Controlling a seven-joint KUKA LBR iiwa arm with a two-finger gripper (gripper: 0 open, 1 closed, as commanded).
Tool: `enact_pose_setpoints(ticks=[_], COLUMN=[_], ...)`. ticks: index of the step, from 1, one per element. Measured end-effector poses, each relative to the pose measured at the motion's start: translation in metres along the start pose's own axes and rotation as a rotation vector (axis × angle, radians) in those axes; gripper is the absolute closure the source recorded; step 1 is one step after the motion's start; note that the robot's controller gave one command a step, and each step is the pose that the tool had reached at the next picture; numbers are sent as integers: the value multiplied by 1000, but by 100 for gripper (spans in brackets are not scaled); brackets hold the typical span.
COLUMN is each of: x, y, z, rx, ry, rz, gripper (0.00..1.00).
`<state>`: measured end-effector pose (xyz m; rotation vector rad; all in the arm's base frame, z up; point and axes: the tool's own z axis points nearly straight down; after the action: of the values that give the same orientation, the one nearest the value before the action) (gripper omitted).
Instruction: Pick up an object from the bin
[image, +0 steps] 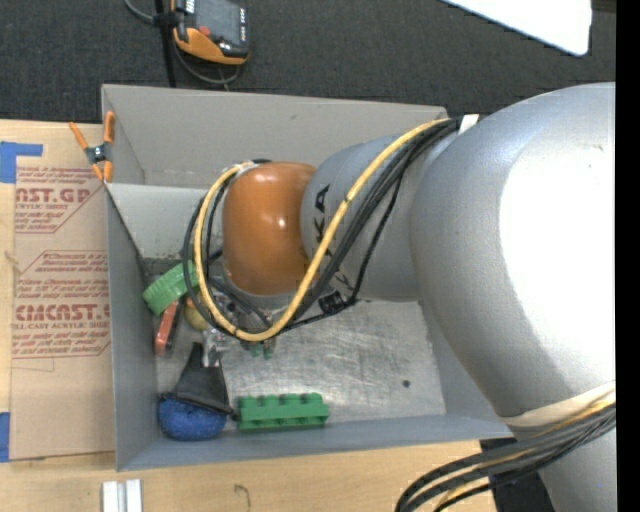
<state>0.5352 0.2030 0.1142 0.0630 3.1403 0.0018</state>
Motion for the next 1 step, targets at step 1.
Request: enact_pose_setpoints(ticks=[1], x=[0], y=[0], z=[0], rx=[0], ry=[1], rz=[0], gripper=[0])
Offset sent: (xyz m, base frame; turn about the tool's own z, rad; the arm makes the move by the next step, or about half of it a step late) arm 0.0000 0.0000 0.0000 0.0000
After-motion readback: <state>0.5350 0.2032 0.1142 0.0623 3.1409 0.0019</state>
